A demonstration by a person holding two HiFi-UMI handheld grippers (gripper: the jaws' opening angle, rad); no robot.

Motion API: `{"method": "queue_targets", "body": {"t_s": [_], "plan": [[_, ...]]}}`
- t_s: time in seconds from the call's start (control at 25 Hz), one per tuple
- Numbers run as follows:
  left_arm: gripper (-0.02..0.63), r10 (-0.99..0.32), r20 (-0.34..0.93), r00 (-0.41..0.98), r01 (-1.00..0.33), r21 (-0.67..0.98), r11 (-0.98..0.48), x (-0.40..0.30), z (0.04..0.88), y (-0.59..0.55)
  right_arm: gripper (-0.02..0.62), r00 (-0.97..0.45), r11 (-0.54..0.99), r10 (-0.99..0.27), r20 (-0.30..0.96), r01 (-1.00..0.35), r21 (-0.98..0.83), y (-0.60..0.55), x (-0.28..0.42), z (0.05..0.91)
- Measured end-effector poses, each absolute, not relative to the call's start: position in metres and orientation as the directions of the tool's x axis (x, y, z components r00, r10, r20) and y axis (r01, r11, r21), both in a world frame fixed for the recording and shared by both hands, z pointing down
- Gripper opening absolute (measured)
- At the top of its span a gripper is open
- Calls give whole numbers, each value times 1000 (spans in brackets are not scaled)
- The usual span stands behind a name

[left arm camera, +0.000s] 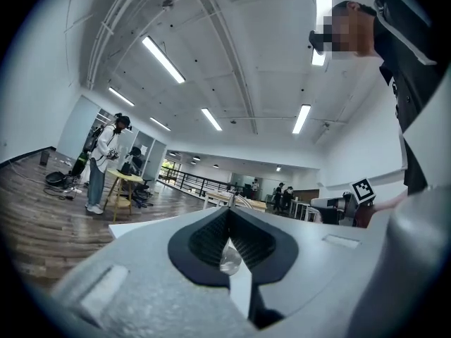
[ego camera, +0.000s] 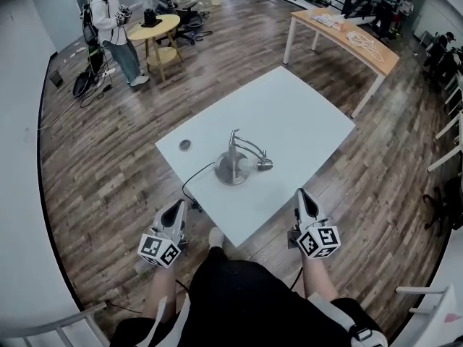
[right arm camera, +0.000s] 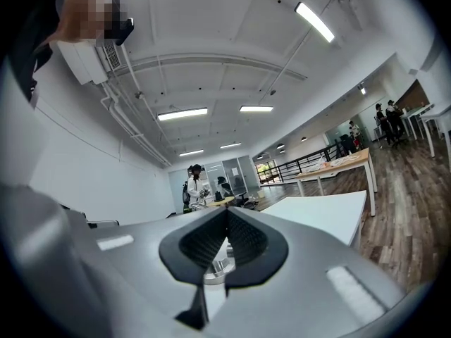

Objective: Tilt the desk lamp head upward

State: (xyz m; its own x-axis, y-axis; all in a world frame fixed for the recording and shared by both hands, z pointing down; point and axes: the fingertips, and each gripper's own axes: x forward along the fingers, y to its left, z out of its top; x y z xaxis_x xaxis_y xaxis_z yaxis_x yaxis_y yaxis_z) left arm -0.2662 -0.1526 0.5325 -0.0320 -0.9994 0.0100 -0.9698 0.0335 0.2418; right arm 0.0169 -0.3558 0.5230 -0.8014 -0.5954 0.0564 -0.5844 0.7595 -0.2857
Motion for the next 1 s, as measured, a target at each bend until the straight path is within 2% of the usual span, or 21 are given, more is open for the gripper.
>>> {"method": "queue_targets", "body": {"t_s": [0.36,1.0], "plan": [[-2,-997,9,83,-971,225,-79,-286,538,-216,2,-768,721,-638,56,-622,-304,-380,0,522],[-2,-955,142,261,-941,259,-219,-294,605,-269,3,-746,663,-635,201,-660,-353,-386,-47,579]]}}
